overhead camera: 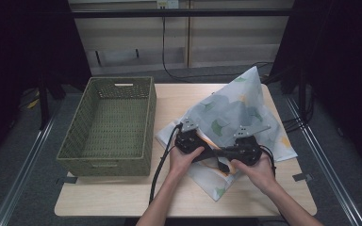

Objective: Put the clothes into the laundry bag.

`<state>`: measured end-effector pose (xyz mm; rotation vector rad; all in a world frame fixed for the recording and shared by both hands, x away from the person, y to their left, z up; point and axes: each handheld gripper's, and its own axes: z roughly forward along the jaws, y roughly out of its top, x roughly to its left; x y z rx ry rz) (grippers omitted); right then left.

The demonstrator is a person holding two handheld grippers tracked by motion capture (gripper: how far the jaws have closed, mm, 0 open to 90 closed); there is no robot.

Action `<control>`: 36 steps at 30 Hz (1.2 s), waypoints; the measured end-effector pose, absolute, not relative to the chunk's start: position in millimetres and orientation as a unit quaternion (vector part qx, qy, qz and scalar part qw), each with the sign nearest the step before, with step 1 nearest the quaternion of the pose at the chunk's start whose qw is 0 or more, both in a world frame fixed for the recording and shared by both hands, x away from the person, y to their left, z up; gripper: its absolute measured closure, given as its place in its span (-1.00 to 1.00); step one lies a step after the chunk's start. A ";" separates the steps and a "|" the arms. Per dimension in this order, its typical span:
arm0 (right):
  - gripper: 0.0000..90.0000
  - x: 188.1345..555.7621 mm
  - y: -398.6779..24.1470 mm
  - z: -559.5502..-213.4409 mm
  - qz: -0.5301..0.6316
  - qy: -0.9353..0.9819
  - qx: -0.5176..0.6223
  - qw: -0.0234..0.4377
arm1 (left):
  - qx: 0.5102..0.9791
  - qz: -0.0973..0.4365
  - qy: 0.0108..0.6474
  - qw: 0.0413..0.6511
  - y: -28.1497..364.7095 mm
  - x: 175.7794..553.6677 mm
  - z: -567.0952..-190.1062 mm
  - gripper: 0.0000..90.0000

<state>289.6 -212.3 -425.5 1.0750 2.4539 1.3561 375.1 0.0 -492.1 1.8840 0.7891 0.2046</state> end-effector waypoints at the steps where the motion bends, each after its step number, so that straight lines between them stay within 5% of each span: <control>1: 0.97 291.1 -212.8 -427.9 0.448 0.815 0.360 0.068 | 0.785 0.085 0.331 0.517 2.2 372.9 -490.4 0.04; 9: 0.97 293.6 -220.0 -423.9 0.453 0.808 0.369 0.077 | 0.816 0.118 0.293 0.485 11.0 337.6 -478.6 -0.42; 18: 0.97 295.4 -221.2 -424.7 0.453 0.808 0.369 0.077 | 0.869 0.121 0.293 0.379 8.3 335.6 -504.5 -0.61; 20: 0.97 295.3 -220.9 -424.6 0.452 0.808 0.369 0.079 | 0.860 0.124 0.316 0.380 10.1 339.9 -506.2 -0.49; 22: 0.97 294.6 -220.0 -424.2 0.452 0.808 0.369 0.078 | 0.854 0.134 0.313 0.394 13.5 341.7 -502.3 0.17; 25: 0.97 293.4 -218.3 -421.6 0.455 0.809 0.364 0.079 | 0.835 0.126 0.325 0.425 16.9 343.3 -495.1 0.84; 28: 0.97 291.0 -214.6 -415.5 0.464 0.808 0.354 0.079 | 0.824 0.088 0.322 0.457 15.8 350.0 -484.8 0.91; 36: 0.97 278.8 -202.3 -394.7 0.493 0.805 0.322 0.074 | 0.807 0.094 0.290 0.505 -16.3 362.5 -459.0 0.92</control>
